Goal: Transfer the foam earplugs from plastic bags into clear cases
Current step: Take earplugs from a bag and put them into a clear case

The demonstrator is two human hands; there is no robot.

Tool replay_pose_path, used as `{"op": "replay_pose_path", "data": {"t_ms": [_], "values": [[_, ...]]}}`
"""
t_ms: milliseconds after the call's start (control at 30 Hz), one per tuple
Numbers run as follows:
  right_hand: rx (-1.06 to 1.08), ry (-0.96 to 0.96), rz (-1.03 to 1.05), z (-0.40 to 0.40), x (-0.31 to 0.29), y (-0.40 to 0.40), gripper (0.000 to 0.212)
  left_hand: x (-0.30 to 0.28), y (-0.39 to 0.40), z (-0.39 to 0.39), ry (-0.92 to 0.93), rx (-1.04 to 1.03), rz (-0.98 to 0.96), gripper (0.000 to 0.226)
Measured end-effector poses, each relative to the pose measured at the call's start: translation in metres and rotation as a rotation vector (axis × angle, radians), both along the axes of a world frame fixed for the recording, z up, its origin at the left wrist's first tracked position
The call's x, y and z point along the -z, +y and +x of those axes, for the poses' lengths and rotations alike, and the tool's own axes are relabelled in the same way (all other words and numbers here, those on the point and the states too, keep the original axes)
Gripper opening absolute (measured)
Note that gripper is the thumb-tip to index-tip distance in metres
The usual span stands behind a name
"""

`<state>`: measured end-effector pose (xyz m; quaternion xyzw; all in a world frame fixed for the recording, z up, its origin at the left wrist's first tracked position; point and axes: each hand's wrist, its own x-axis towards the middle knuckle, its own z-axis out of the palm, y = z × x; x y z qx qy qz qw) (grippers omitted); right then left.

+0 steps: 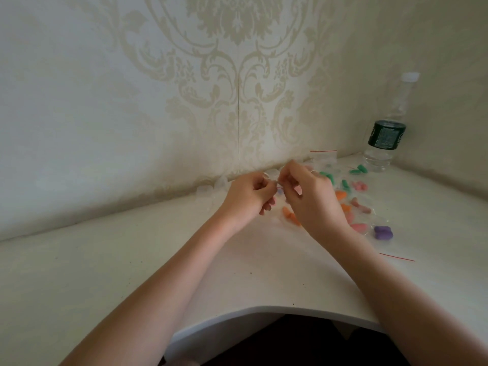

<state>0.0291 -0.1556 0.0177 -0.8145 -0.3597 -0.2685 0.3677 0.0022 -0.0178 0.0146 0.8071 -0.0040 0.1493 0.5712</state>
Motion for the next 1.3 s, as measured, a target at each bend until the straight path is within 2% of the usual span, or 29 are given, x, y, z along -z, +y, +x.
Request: {"op": "replay_pose_path", "data": {"t_ms": [133, 233, 333, 467, 633, 867, 1033, 1133, 1233, 1300], "values": [[0.045, -0.104, -0.067, -0.008, -0.001, 0.004, 0.011, -0.006, 0.003, 0.000, 0.024, 0.034, -0.011, 0.029], [0.069, -0.081, -0.058, -0.009, -0.002, 0.010, 0.007, -0.011, 0.006, -0.001, 0.051, 0.047, -0.010, 0.032], [0.111, 0.051, -0.002, -0.001, -0.003, 0.010, 0.020, -0.010, 0.006, -0.001, 0.028, -0.002, -0.057, 0.029], [0.106, 0.200, 0.003, 0.005, -0.002, 0.007, 0.007, -0.001, 0.001, 0.004, -0.041, -0.054, -0.180, 0.029], [-0.004, 0.527, 0.308, 0.002, -0.004, 0.011, 0.009, 0.002, -0.006, 0.005, -0.058, -0.010, -0.097, 0.034], [-0.129, 0.697, 0.406, -0.006, -0.001, 0.020, 0.016, 0.008, -0.018, -0.002, -0.174, -0.063, -0.035, 0.036], [-0.002, 0.612, 0.417, -0.006, 0.007, 0.027, 0.010, 0.009, -0.024, -0.004, -0.181, -0.134, 0.011, 0.032], [0.082, 0.615, 0.477, -0.001, 0.009, 0.024, 0.007, 0.016, -0.022, 0.000, -0.228, -0.230, 0.127, 0.033], [0.074, 0.590, 0.395, 0.001, 0.012, 0.023, 0.008, 0.018, -0.021, 0.002, -0.193, -0.237, 0.127, 0.035], [0.058, 0.508, 0.363, 0.000, 0.011, 0.023, 0.013, 0.015, -0.018, 0.001, -0.203, -0.271, 0.123, 0.039]]}}
